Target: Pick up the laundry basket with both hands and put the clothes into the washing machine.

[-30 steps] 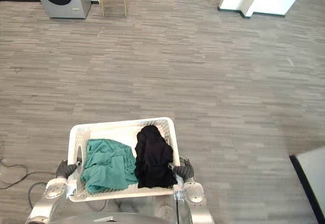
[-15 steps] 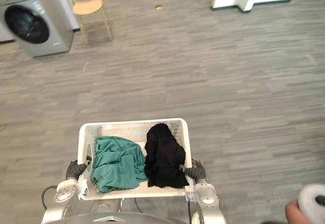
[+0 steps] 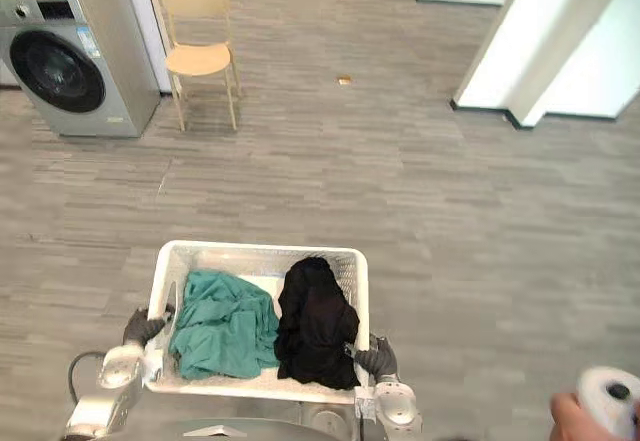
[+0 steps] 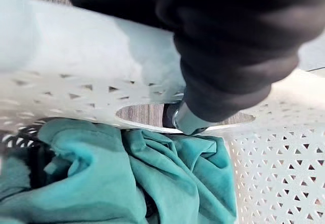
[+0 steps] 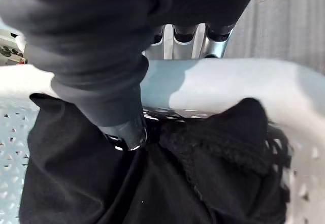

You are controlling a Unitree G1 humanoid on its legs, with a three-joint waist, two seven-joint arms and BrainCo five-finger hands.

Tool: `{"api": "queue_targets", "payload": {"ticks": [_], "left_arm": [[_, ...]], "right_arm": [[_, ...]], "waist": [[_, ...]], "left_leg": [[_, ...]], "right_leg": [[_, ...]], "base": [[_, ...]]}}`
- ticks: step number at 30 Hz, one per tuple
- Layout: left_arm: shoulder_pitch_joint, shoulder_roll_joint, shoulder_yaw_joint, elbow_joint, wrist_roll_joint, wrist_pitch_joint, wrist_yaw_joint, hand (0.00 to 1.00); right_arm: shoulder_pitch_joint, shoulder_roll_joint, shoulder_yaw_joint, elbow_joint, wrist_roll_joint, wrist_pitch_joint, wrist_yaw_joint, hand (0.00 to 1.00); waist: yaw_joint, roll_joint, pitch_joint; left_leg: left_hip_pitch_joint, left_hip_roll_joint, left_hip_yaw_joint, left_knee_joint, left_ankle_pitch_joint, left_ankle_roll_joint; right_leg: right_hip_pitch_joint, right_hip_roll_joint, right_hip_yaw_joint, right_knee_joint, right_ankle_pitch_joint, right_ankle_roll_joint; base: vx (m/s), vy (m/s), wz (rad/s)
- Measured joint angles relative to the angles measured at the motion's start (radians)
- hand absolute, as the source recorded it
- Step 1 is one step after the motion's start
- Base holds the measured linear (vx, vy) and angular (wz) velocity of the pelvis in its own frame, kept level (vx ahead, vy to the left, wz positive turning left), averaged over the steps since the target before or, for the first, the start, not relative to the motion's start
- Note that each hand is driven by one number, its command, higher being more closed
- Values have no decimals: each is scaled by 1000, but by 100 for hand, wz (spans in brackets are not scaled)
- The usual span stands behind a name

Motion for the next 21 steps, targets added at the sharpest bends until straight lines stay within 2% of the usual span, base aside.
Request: {"api": "queue_targets", "payload": {"ticks": [1,2,3,4,5,6,8,9,10,11,12,13,14,15,16,17,18,19,20,21], "left_arm": [[0,-18,-3,-1,2,0,0,100],[12,-53,2,-1,7,1,0,100],[18,-61,0,6,6,9,0,100],[17,-65,-1,10,6,11,0,100],[19,-66,-3,11,6,15,1,100],[18,-59,-6,10,6,15,1,100],[23,-53,-9,8,-1,13,1,100],[26,-60,-10,3,-8,13,1,100],[26,-60,-10,2,-8,12,1,100],[28,-58,-9,1,-9,12,1,100],[28,-60,-13,1,-8,12,1,100],[29,-61,-12,1,-6,13,1,100],[33,-59,-12,1,-1,14,1,100],[33,-41,-11,0,2,16,2,100],[32,-36,-12,-5,2,16,5,100],[30,-33,-13,-14,2,16,6,100],[28,-29,-14,-17,2,16,7,100],[23,-21,-15,-18,2,16,9,100],[22,-13,-21,-19,2,17,11,100],[23,-9,-25,-19,2,18,12,100]], "right_arm": [[3,-16,-8,-6,0,0,0,100],[2,-50,-4,-10,1,7,3,100],[2,-63,-4,-11,2,17,3,100],[2,-63,-5,-11,2,23,-1,100],[13,-55,-5,-14,3,35,-15,100],[25,-40,-4,-29,17,36,-29,100],[44,-34,-2,-45,34,31,-36,100],[39,-39,-2,-54,38,31,-36,100],[35,-40,-2,-52,40,31,-36,100],[32,-40,-1,-46,42,31,-36,100],[40,-41,-1,-32,42,31,-35,100],[43,-39,1,-26,42,35,-35,100],[48,-36,6,-21,41,37,-35,100],[51,-29,16,-5,41,37,-36,100],[51,-30,26,2,41,37,-35,100],[48,-30,28,2,41,37,-35,100],[46,-30,28,2,41,36,-35,100],[46,-23,26,4,41,36,-35,100],[46,-13,22,7,41,36,-35,100],[49,-7,20,9,41,36,-34,100]], "waist": [[-2,40,-4],[11,96,1],[38,117,9],[40,127,15],[36,113,33],[38,87,47],[57,60,46],[75,66,44],[82,67,43],[89,69,42],[69,82,34],[71,78,36],[74,69,36],[65,31,22],[53,11,10],[55,-2,4],[59,-14,5],[57,-30,10],[48,-34,13],[45,-35,15]], "left_leg": [[-65,42,-7,138,54,-24],[-161,113,-9,350,254,-58],[-223,156,15,502,365,-60],[-249,163,16,564,349,-51],[-304,157,24,633,296,-36],[-350,138,71,623,244,-16],[-404,94,132,509,175,-2],[-455,52,147,323,132,-18],[-464,33,140,217,133,-29],[-464,13,133,28,151,-51],[-458,-2,139,-280,264,-74],[-446,-1,147,-285,335,-71],[-423,-10,161,-283,378,-44],[-396,-43,194,-261,343,16],[-392,-53,225,-232,300,39],[-381,-57,250,-229,280,46],[-363,-65,266,-233,272,50],[-315,-84,286,-267,262,61],[-257,-94,288,-302,254,73],[-226,-99,288,-315,252,75]], "right_leg": [[16,25,-35,28,-35,-15],[62,81,-56,41,-88,-45],[118,125,-52,39,-130,-76],[158,139,-48,30,-146,-88],[252,156,-39,-20,-164,-99],[350,156,-10,-90,-169,-100],[424,146,43,-168,-169,-100],[468,151,102,-226,-173,-100],[480,149,122,-242,-181,-93],[494,147,157,-255,-194,-84],[534,153,191,-273,-235,-58],[547,149,206,-264,-257,-51],[560,143,231,-248,-279,-45],[576,103,267,-210,-315,-17],[548,81,285,-135,-329,6],[504,78,302,-38,-340,34],[468,75,309,42,-342,85],[388,62,314,231,-312,243],[318,55,309,411,-252,292],[293,51,294,494,-244,289]], "base": [[828,-375,56],[986,-395,-14],[820,-282,-43],[771,-233,-42],[700,-205,-15],[666,-193,-18],[595,-122,-74],[541,-29,-117],[502,67,-124],[576,178,-97],[572,201,-87],[488,207,-72],[425,184,-59],[656,254,-58],[632,235,-54],[496,189,-49],[332,150,-53],[384,170,-34],[353,151,-16],[316,100,2]]}}
